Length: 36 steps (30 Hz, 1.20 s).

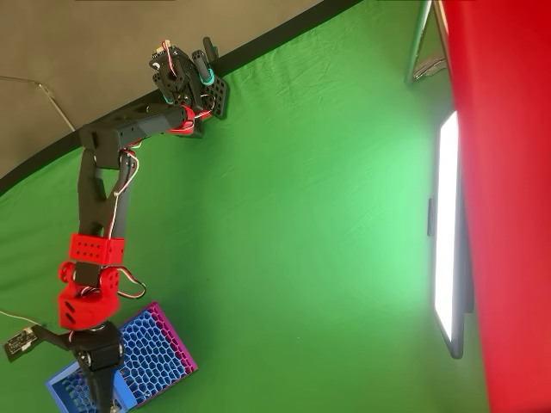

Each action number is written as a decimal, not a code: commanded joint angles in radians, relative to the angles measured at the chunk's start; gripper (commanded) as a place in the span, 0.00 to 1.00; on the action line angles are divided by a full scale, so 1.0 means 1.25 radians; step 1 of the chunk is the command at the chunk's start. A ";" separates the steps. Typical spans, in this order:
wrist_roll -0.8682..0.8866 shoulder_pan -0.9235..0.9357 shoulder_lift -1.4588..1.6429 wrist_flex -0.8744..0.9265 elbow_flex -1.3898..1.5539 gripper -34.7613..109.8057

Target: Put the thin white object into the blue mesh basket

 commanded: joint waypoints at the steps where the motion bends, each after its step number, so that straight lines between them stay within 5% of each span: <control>1: 0.023 -0.036 0.117 0.006 0.079 0.37; 15: 0.174 -0.207 0.513 -0.018 0.626 0.24; 36: 0.557 -0.384 1.361 -0.034 1.506 0.24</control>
